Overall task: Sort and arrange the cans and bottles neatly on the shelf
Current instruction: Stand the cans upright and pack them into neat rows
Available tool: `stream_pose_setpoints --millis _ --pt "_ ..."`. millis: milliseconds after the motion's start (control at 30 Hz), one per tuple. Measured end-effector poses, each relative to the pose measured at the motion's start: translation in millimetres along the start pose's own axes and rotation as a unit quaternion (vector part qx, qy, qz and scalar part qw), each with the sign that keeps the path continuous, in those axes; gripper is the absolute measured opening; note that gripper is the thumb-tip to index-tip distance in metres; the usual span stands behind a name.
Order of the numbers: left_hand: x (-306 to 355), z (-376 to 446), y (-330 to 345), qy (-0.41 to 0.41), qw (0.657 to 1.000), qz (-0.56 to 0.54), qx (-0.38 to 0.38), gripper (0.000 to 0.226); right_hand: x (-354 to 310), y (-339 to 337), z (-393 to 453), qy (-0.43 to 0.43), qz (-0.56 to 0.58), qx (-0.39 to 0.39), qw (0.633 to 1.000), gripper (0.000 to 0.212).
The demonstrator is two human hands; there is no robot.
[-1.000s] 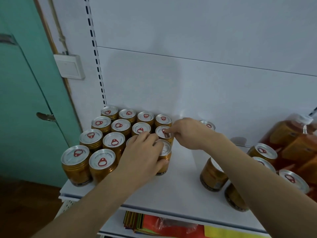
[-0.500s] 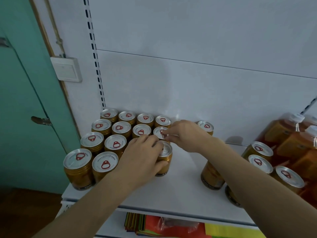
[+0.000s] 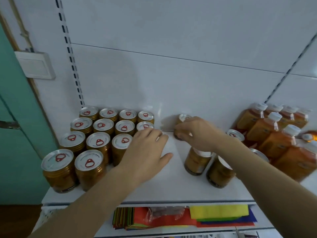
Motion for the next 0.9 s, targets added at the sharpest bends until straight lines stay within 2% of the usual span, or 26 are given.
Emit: stream_pose_setpoints --millis 167,333,500,633,800,900 --pt "47 25 21 0.058 0.996 -0.069 -0.018 0.060 42 -21 -73 0.097 -0.022 0.030 0.995 0.043" --pt "79 50 55 0.057 0.992 -0.092 -0.071 0.068 56 -13 -144 0.161 -0.078 0.029 0.983 0.041" --pt "83 42 65 0.026 0.992 -0.099 -0.078 0.050 60 16 -169 0.199 -0.066 -0.011 0.978 0.052" --pt "78 23 49 0.000 0.994 -0.083 -0.078 0.047 50 24 -167 0.159 -0.035 0.043 0.986 0.044" --pt "59 -20 22 -0.051 0.995 -0.056 -0.064 0.052 10 37 -153 0.051 0.001 0.099 0.994 0.047" --pt "40 -45 0 -0.062 0.997 -0.014 -0.054 0.053 -16 44 -139 0.015 0.032 0.125 0.992 0.047"
Point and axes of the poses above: each hand's wrist, its own z-axis towards the middle knuckle, its own y-axis out of the palm, x = y × z, the point moved 6 cm from there along z, towards the middle knuckle, and after that the axes turned 2 degrees about -z, right-handed, at the moved point
